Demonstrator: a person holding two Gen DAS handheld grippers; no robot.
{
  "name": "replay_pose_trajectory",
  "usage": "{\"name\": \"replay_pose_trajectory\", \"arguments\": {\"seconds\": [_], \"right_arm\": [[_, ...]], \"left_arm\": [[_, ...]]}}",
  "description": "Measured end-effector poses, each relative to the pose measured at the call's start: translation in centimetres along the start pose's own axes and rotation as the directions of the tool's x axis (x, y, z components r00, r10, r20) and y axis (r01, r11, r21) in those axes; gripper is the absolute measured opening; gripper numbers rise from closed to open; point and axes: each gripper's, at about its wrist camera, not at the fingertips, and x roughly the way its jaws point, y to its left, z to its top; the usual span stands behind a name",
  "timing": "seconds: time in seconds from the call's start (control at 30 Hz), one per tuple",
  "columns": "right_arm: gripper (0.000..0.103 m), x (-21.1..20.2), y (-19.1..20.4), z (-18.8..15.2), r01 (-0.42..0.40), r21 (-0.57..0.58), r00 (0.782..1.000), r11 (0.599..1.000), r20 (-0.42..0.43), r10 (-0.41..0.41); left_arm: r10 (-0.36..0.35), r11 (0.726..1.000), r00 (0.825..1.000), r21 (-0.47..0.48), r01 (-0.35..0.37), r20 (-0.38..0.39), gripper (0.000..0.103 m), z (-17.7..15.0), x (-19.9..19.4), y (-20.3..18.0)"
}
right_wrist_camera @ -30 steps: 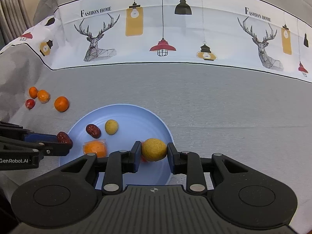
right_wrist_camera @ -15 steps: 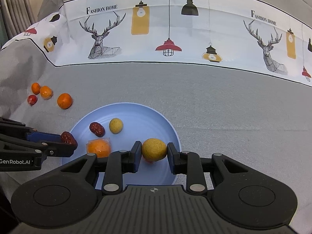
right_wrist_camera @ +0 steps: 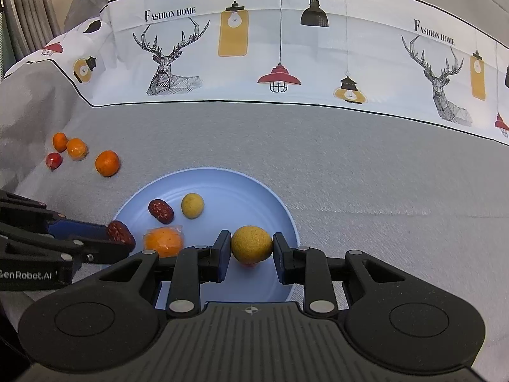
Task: Organize fruits
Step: 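Open the left tool to drop the date while the right tool releases the yellow fruit onto the plate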
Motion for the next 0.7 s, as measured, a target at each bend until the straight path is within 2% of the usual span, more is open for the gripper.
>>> {"name": "replay_pose_trajectory", "arguments": {"seconds": [0.07,0.1,0.13,0.17,0.7], "right_arm": [[0.034,-0.08,0.11,0.04,0.016,-0.004,1.0,1.0,0.009,-0.016],[0.04,-0.08,0.14,0.07,0.027,-0.006,1.0,1.0,0.01,-0.027],[0.053,-0.12,0.13,0.13,0.03,-0.003,0.999,1.0,0.012,-0.03],[0.054,-0.18,0.11,0.13,0.029,0.002,0.999,1.0,0.017,-0.029],[0.055,-0.18,-0.1,0.15,0.062,0.016,0.998,0.998,0.026,-0.063]], "left_arm": [[-0.042,0.999,0.999,0.007,0.043,-0.015,0.03,-0.07,0.08,-0.32],[-0.057,0.998,0.998,0.012,0.057,-0.02,0.035,-0.11,0.11,-0.48],[-0.065,0.998,0.998,0.021,0.065,-0.017,0.037,-0.14,0.07,-0.7],[-0.062,0.998,0.998,0.028,0.063,-0.01,0.041,-0.14,-0.01,-0.85],[-0.013,1.0,1.0,0.01,0.013,0.022,0.042,0.3,-0.45,-0.43]]}}
